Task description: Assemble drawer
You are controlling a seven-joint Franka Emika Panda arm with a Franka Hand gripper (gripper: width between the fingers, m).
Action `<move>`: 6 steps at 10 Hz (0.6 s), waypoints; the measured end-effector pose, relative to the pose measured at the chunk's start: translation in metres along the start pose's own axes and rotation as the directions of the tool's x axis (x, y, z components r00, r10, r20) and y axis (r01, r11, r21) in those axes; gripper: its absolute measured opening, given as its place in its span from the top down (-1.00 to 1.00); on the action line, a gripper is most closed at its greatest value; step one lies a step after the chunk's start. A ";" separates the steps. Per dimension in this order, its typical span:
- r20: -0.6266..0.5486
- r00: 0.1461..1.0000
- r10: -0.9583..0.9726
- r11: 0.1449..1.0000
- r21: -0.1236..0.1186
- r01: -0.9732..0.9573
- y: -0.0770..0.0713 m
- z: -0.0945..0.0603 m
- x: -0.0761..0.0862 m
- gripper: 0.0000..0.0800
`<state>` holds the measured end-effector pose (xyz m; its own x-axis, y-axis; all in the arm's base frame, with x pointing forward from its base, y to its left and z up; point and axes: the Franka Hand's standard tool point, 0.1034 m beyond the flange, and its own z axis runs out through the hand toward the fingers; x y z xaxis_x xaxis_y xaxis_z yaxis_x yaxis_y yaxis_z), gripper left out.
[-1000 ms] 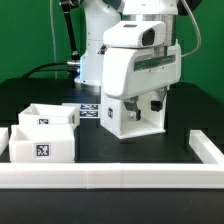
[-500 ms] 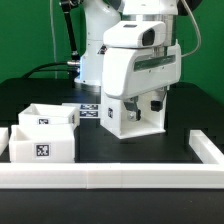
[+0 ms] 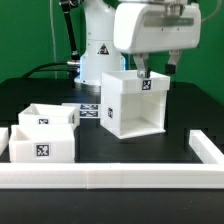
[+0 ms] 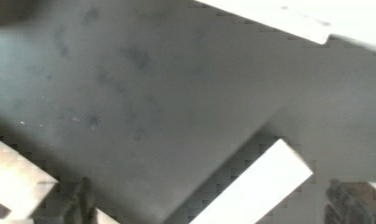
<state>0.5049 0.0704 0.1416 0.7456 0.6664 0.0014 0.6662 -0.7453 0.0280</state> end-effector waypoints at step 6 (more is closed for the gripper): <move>0.006 0.986 0.166 0.986 -0.016 -0.166 -0.023 -0.003 -0.029 -0.63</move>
Offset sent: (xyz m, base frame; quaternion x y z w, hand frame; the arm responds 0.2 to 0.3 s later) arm 0.0000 0.0000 0.0000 0.0000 0.0000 0.0000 1.0000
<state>0.4682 0.0681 0.1435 0.8460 0.5332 -0.0003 0.5327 -0.8452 0.0431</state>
